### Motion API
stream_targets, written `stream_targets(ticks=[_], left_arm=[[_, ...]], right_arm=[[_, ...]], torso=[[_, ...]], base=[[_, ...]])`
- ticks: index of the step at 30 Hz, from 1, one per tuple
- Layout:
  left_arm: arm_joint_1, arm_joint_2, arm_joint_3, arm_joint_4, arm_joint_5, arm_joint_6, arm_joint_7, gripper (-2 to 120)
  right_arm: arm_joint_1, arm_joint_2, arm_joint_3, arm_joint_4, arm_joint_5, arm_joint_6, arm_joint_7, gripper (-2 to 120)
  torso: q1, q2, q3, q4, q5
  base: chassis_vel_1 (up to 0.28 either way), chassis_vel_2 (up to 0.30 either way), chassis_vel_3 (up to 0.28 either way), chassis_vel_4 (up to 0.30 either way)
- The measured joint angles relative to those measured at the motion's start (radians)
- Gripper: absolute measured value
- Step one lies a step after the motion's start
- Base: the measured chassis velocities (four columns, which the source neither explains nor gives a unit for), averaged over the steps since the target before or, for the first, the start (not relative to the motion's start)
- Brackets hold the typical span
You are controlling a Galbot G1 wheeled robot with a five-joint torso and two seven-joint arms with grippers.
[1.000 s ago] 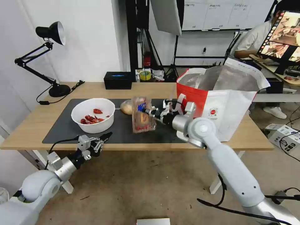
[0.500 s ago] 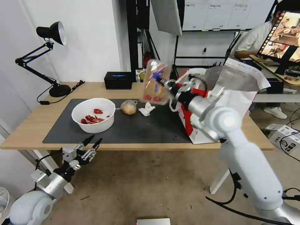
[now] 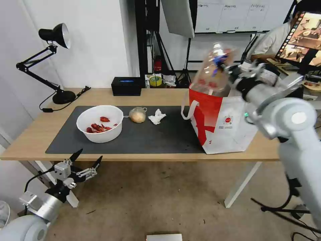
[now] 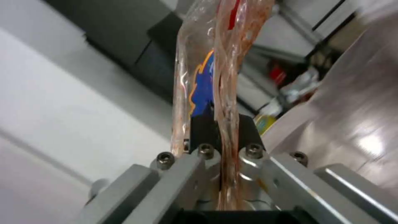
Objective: Pick up the trash from the table and place it into the takeout bag.
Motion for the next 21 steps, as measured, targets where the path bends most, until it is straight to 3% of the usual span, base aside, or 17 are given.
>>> stream_targets(ticks=[5, 10, 21], left_arm=[[-0.022, 0.000, 0.031, 0.011, 0.004, 0.000, -0.005, 114], [-0.027, -0.008, 0.058, 0.018, 0.020, -0.008, -0.014, 113], [-0.063, 0.001, 0.095, 0.022, 0.028, -0.003, -0.043, 101]], right_arm=[[0.022, -0.029, -0.032, -0.091, -0.129, -0.008, -0.022, 0], [0.050, 0.005, -0.109, -0.150, -0.266, -0.020, -0.059, 0], [0.075, 0.051, -0.171, -0.178, -0.318, -0.039, -0.080, 0]], torso=[[0.000, 0.000, 0.000, -0.0002, -0.0001], [0.000, 0.000, 0.000, 0.0002, -0.0002], [0.000, 0.000, 0.000, 0.0001, -0.0002]], base=[[0.000, 0.000, 0.000, 0.000], [0.000, 0.000, 0.000, 0.000], [0.000, 0.000, 0.000, 0.000]])
